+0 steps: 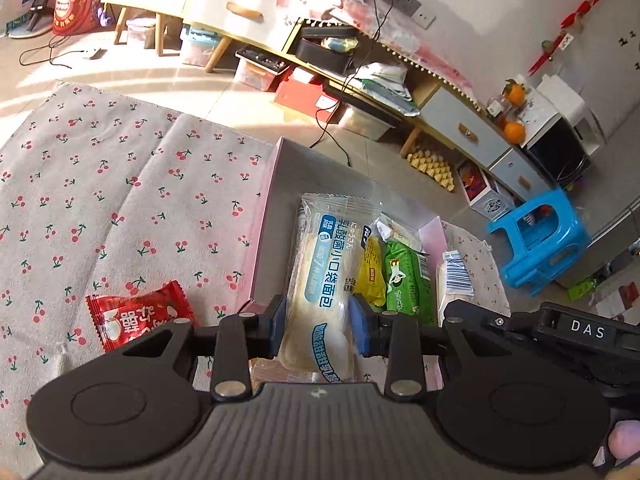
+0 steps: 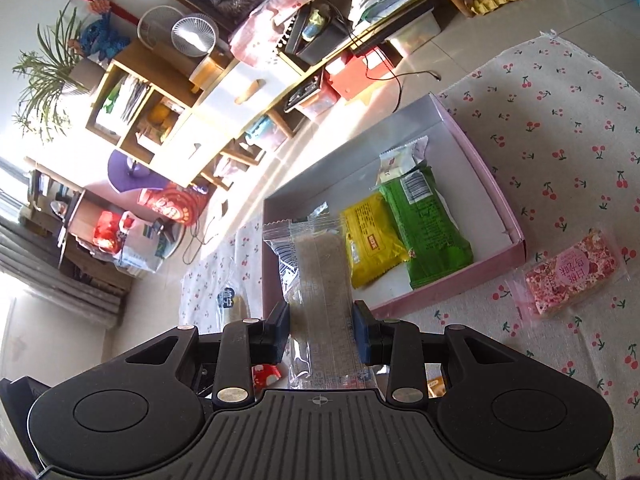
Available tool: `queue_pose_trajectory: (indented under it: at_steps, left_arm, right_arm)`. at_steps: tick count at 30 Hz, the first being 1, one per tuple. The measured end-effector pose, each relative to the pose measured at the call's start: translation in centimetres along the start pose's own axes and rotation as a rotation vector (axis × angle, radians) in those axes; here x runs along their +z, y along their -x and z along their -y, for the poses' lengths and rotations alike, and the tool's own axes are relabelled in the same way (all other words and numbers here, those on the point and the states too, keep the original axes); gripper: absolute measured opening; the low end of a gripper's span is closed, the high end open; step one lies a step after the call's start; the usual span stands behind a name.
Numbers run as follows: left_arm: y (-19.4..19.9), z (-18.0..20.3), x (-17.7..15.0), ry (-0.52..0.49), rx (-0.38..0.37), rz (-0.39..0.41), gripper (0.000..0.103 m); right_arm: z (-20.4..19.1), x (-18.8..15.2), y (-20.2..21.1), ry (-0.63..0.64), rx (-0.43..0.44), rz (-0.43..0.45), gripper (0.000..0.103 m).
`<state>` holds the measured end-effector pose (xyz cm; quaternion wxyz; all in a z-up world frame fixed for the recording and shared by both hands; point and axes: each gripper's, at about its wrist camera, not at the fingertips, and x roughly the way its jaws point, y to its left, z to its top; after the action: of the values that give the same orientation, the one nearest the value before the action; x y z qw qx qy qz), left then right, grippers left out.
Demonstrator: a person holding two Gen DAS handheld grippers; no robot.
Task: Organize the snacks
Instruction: 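Carry the bread packet and rice-cake bag into the pink box and open both grippers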
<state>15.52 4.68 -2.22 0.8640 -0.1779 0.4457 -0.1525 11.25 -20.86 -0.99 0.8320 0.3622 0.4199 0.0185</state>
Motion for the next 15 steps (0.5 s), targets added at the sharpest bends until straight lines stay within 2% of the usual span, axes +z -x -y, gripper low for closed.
queue_pose_trajectory:
  at_steps: [6, 11, 15]
  left_arm:
    - [-2.9, 1.0, 2.3, -0.011, 0.043, -0.022, 0.031]
    - [-5.2, 2.3, 3.6, -0.1, 0.118, -0.02, 0.031]
    - [-6.8, 2.6, 4.1, -0.132, 0.168, -0.041, 0.031]
  right_arm:
    - [0.7, 2.6, -3.3, -0.027, -0.01, -0.012, 0.033]
    - [1.9, 3.5, -5.6, -0.047, 0.024, -0.034, 0.033]
    - [2.4, 4.1, -6.9, -0.065, 0.039, -0.052, 0.033]
